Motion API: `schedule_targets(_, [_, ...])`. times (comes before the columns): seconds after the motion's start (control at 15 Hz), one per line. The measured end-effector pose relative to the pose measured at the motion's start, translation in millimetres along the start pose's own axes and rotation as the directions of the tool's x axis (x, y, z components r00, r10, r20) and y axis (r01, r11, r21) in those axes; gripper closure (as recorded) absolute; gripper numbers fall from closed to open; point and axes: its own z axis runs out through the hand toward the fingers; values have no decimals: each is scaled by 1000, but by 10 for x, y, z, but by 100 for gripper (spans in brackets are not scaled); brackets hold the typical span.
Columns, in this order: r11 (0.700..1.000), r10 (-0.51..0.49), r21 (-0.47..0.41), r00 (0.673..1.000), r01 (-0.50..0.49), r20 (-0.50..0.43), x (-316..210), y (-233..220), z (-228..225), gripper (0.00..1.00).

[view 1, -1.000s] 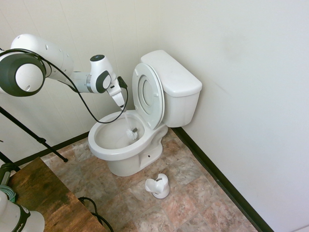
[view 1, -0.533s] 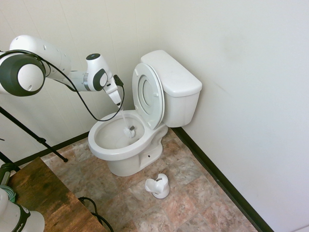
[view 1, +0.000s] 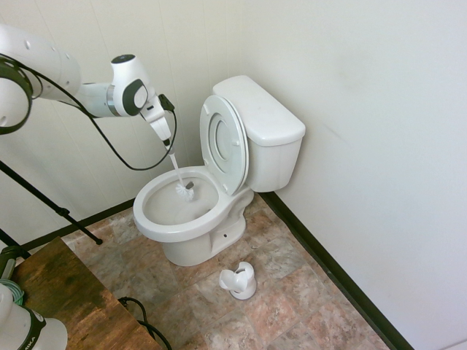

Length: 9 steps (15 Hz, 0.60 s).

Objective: Clean the toilet

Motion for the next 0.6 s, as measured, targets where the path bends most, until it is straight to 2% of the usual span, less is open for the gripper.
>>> schedule_targets(0.27, [1000,-13,29,1000,13,-11,170,287,-971,100])
schedule_targets(0.6, [997,41,61,998,-38,-50,801,672,-1539,100])
